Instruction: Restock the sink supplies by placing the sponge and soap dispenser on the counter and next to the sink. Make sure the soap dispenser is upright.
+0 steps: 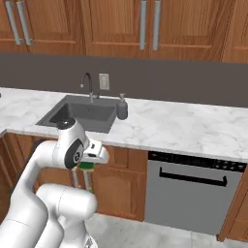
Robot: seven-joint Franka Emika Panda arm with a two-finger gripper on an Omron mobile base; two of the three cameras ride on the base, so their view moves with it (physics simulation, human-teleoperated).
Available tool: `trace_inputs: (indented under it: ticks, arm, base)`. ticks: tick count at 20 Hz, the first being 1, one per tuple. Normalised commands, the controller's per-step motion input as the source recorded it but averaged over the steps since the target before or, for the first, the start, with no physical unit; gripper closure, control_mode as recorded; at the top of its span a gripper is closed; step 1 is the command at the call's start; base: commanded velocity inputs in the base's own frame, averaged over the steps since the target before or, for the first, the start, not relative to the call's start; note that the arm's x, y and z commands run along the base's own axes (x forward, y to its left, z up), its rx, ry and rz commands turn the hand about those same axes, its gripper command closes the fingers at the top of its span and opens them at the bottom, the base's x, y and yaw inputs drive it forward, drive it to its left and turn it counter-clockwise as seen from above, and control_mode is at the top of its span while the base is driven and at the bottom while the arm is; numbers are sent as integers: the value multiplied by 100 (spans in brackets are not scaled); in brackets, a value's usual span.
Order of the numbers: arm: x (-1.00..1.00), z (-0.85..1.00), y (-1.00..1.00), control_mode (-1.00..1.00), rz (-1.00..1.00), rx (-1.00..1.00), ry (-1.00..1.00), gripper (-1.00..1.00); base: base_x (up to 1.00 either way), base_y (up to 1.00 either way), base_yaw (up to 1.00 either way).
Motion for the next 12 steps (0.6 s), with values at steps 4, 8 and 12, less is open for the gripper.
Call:
trace_inputs:
  ticks: [4, 8, 12]
  arm:
    - [0, 0, 0, 100, 0, 0, 0, 100]
    - [0, 0, 0, 100, 0, 0, 0, 100]
    - [0, 0, 0, 100, 0, 0, 0, 100]
  base:
    - [78, 4, -23]
    - [66, 11, -11]
    - [39, 27, -1]
